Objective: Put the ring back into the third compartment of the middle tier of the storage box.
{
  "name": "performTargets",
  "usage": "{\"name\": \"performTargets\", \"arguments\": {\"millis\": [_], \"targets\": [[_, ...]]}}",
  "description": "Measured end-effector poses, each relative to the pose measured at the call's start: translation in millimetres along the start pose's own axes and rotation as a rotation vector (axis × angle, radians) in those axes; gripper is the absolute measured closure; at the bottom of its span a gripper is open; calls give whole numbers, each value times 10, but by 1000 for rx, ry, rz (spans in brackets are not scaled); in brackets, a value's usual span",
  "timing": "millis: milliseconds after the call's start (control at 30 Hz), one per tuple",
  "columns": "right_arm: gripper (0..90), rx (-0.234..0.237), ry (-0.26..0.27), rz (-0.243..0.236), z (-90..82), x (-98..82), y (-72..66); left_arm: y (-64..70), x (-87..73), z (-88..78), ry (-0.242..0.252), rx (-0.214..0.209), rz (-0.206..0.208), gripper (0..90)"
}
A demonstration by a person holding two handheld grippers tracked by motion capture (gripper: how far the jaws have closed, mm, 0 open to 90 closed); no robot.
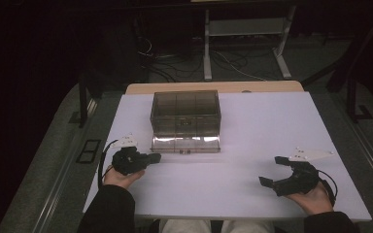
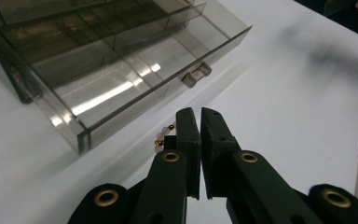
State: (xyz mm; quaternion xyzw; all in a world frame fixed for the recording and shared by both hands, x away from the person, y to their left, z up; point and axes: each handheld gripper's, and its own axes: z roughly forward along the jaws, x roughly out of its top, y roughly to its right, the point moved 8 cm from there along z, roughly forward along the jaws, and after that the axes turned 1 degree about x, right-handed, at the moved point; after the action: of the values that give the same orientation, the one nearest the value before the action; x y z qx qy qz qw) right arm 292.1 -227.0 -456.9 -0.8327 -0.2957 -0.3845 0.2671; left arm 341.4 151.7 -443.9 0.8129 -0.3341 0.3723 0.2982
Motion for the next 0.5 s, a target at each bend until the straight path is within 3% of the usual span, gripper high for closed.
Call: {"name": "performTargets", "arguments": {"millis": [500], "targets": [[0,-2,-2,-1,3,-2,4,123,111,153,-24,-32,43,859]]}}
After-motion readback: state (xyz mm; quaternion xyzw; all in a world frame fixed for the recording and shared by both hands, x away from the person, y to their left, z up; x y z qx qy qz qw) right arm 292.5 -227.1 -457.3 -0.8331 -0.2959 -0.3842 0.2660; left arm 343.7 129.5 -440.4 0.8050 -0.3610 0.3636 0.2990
